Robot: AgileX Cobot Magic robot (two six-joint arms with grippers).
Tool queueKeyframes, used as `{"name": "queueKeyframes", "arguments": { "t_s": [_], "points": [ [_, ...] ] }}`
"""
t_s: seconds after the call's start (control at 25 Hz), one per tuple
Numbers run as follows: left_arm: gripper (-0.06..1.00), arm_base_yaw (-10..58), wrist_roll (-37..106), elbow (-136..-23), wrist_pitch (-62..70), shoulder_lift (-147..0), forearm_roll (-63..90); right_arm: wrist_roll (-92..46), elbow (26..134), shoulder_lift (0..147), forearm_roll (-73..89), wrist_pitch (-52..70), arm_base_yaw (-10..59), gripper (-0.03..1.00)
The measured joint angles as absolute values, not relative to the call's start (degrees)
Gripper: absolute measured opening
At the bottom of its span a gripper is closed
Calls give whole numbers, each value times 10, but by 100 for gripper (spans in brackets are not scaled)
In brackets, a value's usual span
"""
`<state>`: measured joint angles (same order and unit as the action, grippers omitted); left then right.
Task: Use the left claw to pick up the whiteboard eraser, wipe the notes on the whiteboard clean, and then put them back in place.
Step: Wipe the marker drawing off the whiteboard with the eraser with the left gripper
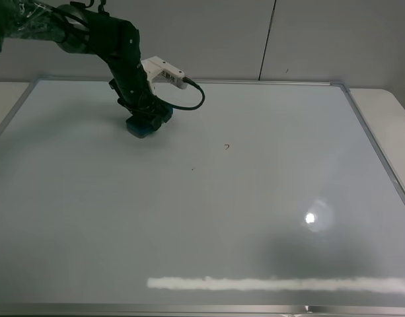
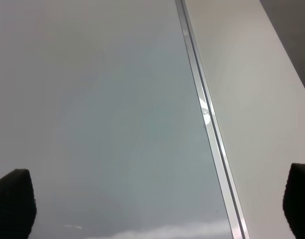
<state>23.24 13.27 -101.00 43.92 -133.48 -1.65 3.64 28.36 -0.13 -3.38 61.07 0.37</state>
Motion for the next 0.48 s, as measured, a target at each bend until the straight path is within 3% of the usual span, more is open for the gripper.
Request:
{"name": "queueKeyframes", "arguments": {
  "t_s": [0.48],
  "points": [
    [55,440,133,-1009,459,-1338,26,36,284,-1,-34,611,4,99]
  ]
}}
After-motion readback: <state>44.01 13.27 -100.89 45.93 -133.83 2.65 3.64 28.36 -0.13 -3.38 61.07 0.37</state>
